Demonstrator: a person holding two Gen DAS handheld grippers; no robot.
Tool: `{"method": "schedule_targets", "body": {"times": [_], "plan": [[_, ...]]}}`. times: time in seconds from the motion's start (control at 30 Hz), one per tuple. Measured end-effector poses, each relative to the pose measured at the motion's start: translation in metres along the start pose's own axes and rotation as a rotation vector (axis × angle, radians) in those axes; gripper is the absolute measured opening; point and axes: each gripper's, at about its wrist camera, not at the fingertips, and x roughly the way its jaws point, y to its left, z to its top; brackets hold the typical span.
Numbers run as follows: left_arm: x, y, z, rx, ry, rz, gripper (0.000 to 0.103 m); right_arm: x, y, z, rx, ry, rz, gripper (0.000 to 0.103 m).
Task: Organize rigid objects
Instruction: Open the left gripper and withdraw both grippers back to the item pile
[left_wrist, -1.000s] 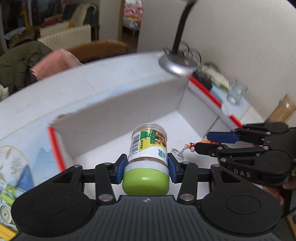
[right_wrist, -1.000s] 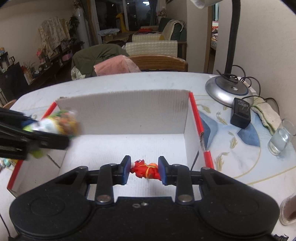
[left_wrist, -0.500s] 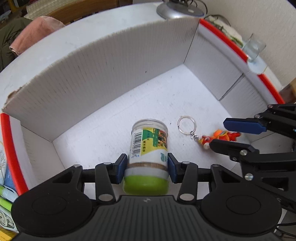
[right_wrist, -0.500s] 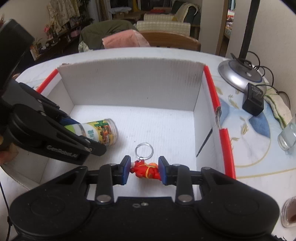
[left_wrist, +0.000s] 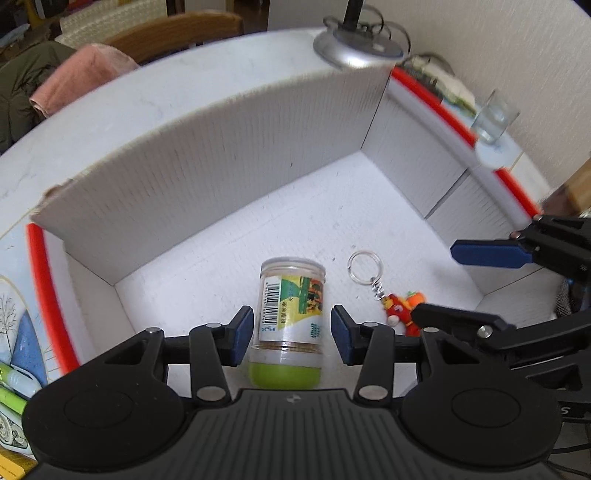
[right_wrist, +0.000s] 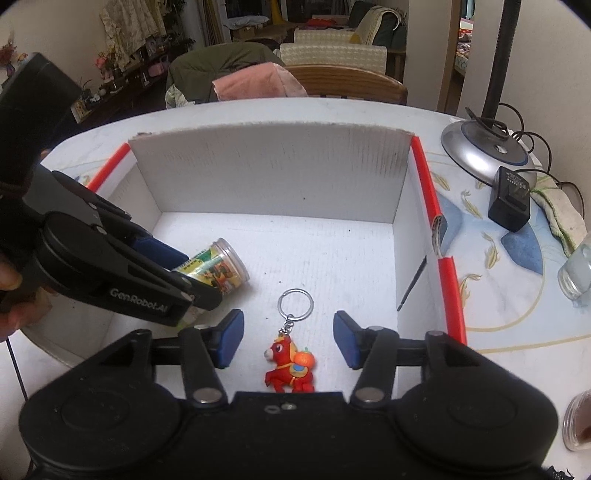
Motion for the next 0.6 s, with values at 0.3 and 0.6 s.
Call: {"method": "schedule_targets", "body": {"times": [0.3,0.6], "plan": [[-0.056,-0.007,-0.016,0.004,-0.175,-0.029,0.049,-0.026,0.012,-0.002,0.002,-0.058,0.024,0.064],[-0.11,0.0,-0.052,-0.013,-0.308,-0.036,0.058,-0.06,0.033,-0.002,-0.004,-0.124,0.033,0.071]]}}
